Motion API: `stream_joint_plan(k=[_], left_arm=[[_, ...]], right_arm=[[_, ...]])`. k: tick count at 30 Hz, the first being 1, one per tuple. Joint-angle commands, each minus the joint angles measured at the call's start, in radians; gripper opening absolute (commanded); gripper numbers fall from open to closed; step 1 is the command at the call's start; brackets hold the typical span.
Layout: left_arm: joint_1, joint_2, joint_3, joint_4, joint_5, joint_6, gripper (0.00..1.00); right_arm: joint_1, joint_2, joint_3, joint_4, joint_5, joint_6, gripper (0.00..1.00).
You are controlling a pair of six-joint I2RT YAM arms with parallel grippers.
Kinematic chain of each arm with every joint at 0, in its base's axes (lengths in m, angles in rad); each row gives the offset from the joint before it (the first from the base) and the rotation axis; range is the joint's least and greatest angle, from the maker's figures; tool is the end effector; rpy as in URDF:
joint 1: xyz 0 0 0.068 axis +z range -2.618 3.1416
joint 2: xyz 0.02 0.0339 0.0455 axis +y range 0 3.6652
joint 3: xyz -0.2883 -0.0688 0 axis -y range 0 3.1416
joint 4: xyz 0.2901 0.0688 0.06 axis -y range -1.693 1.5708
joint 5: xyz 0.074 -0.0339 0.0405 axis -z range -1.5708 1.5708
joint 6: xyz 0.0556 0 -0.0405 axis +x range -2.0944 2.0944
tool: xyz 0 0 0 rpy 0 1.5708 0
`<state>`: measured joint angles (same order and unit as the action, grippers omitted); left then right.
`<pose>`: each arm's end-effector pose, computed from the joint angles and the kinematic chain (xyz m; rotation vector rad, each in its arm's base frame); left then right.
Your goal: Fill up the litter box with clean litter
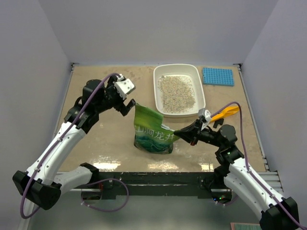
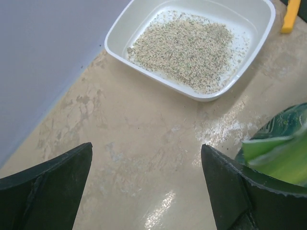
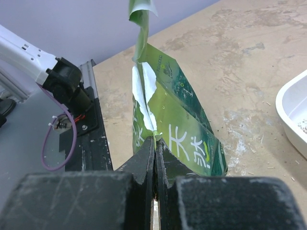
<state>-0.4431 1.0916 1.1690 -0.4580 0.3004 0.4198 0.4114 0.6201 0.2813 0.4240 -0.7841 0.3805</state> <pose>0.2547 -0.1391 0.4044 0.9897 1.6754 -0.3082 0.1602 0.1127 0.2509 -0.6953 1.4826 1.1968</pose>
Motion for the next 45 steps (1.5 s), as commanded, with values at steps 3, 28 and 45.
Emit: stream_joint_plan(k=[3,28,45], left_arm=[[0.007,-0.093,-0.12,0.231,-0.153,-0.269,1.0],[-0.008,-0.291,-0.256,-0.189,0.209,-0.265,1.0],[-0.028,-0.211,-0.338,0.119,0.359,-0.234,1.0]], right_arm=[[0.0,-0.026,0.047,0.004,0.042,-0.028,0.0],[-0.002,-0.03,0.202,-0.243,0.152,-0.081,0.0],[-0.002,-0.089,0.13,-0.186,0.125,-0.043,0.0]])
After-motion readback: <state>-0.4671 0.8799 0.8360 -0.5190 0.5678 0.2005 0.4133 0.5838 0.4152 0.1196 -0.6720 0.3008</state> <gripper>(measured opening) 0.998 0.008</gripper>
